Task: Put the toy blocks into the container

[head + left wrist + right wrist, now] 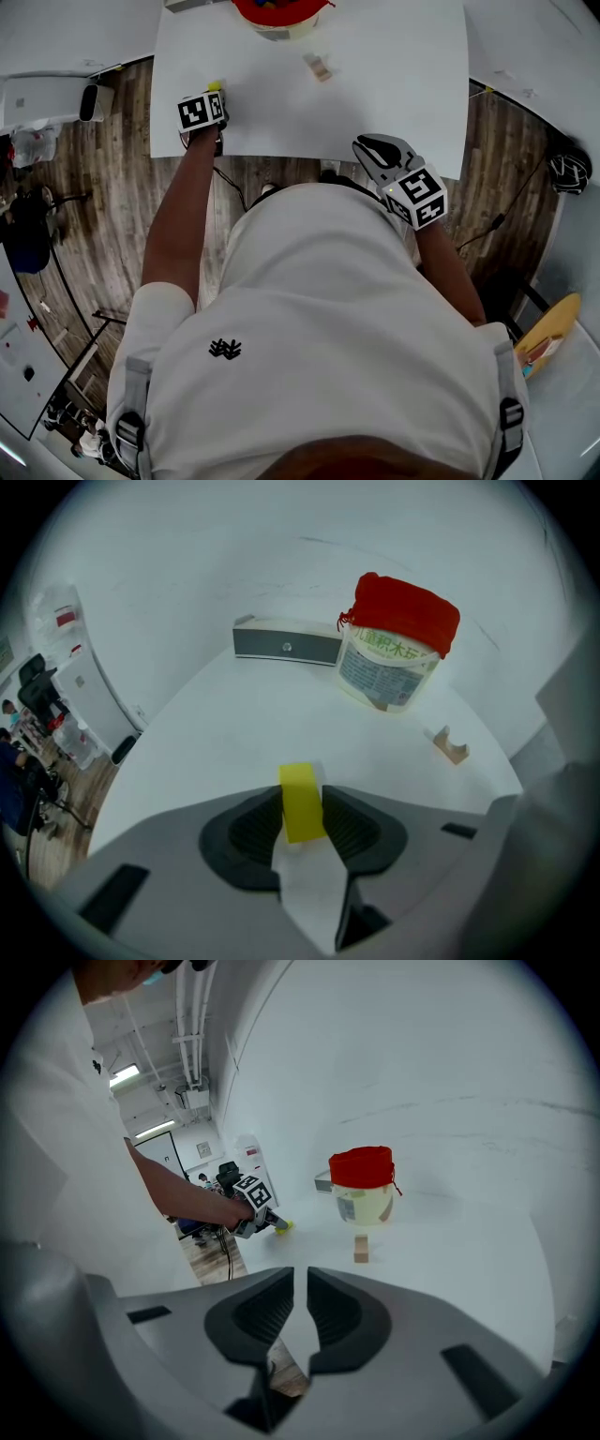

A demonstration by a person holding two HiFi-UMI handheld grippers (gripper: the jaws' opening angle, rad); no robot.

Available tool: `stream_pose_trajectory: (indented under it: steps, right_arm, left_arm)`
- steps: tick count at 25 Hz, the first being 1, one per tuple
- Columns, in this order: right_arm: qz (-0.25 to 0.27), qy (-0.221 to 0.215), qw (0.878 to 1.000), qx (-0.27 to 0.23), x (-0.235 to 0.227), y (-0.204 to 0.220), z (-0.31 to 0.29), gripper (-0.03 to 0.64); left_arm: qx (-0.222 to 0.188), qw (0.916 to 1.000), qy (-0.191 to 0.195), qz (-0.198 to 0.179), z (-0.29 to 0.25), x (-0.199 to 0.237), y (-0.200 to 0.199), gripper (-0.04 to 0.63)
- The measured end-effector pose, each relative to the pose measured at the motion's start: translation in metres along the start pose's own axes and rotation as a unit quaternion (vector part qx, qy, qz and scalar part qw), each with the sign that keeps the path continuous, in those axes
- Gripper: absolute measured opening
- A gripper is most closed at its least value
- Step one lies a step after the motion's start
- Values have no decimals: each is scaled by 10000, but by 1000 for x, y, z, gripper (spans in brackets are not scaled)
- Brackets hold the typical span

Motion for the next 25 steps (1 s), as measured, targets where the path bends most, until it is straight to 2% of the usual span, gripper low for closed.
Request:
stream_pose_trajectory:
  steps: [7, 14, 20, 25]
  right_arm:
    - [121, -286, 9995, -27, -21, -6, -6, 44]
    - [224, -575, 9981, -36, -37, -11, -14, 44]
    - [271, -688, 9973, -18, -54, -10, -18, 44]
    - [200, -706, 9972, -134, -64, -13, -16, 44]
  left_arm:
    - [-327, 9992, 206, -50, 25, -6, -5, 135]
    - [-781, 9957, 340, -352, 68, -17, -36, 135]
    - [-1266, 9870, 750, -646, 104, -42, -90, 135]
    - [-1603, 9753, 1103, -1041, 123, -77, -147, 135]
Point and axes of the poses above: the fingertips, and each gripper's own axes: z backward along the fingers, x to its left, y out of its underside, the point moved 7 cm from there along z, backward along the fingers, and after that the axes turned 2 degrees about -z, right-handed, at the moved point
